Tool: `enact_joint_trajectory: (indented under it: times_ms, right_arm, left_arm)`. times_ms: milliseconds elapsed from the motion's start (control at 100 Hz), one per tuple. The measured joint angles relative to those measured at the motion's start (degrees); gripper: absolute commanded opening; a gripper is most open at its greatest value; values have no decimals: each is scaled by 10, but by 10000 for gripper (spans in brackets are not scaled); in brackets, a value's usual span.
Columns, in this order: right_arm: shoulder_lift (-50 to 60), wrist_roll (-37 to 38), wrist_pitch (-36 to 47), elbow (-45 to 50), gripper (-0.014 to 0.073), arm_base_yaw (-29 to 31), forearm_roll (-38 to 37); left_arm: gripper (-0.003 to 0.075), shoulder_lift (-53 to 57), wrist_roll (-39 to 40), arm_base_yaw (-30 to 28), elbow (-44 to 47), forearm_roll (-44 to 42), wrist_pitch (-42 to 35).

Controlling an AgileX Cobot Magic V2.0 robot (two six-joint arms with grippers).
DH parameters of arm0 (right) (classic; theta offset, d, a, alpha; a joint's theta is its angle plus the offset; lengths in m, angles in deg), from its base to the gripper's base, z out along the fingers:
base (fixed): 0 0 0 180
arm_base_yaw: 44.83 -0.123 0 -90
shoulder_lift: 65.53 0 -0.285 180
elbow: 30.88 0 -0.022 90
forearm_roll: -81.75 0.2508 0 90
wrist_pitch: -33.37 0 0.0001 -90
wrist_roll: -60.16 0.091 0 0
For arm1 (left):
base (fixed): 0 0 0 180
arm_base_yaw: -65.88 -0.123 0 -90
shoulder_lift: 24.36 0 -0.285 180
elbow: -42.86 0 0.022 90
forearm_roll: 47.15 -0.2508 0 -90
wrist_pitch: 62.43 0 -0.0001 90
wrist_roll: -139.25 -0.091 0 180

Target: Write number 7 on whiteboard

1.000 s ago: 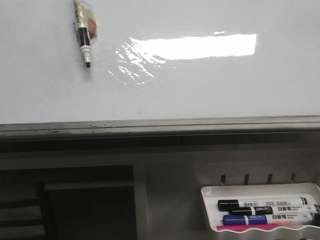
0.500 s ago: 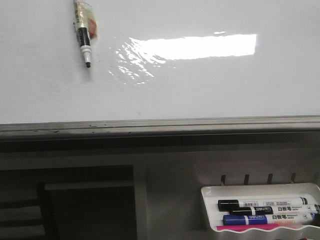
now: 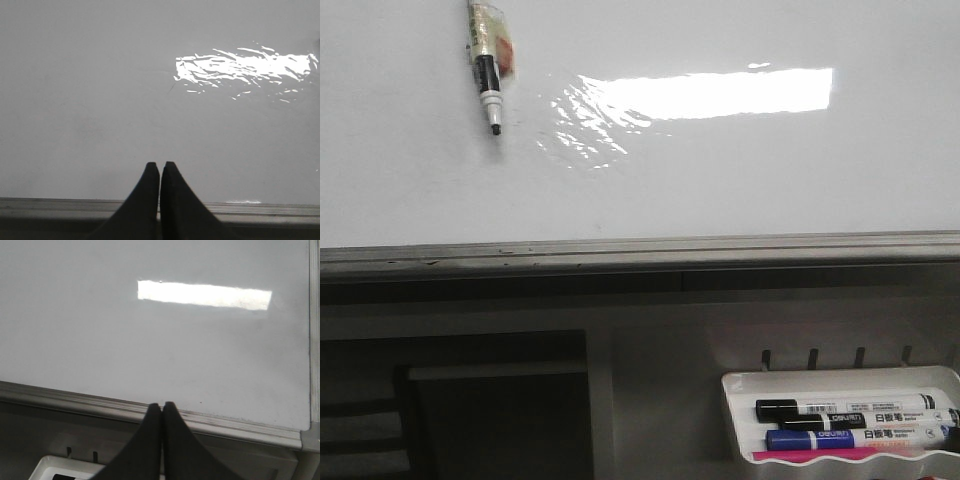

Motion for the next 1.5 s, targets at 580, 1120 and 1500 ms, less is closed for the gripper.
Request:
enact_joint_trajectory:
  times_ms: [580, 1120, 1500]
  right_arm:
    - [0, 0, 65, 0, -63, 0, 359]
    - [-232, -27, -219, -199, -53, 0, 305]
    - [-352, -64, -270, -309, 291, 0, 310]
  left_arm:
    - [-20, 0, 1, 0, -1, 380, -12]
    - [-20, -190, -97, 14, -256, 241, 219]
    - [171, -314, -150, 159, -305, 230, 220]
